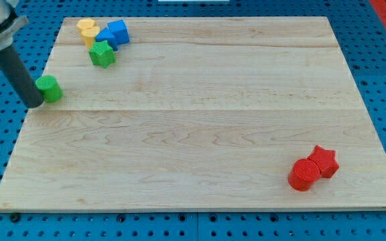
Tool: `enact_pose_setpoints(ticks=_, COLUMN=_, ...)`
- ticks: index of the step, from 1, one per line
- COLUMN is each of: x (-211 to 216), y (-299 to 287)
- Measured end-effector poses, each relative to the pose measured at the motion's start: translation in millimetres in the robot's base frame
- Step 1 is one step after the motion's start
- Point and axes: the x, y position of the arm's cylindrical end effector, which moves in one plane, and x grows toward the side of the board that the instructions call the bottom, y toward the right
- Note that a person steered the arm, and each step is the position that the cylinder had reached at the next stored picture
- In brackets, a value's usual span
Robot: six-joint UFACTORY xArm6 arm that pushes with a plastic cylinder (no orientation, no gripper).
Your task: Place the red star diagonal to the red circle
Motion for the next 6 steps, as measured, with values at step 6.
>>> enact_pose_setpoints(ticks=6, x=63.8, y=226.7)
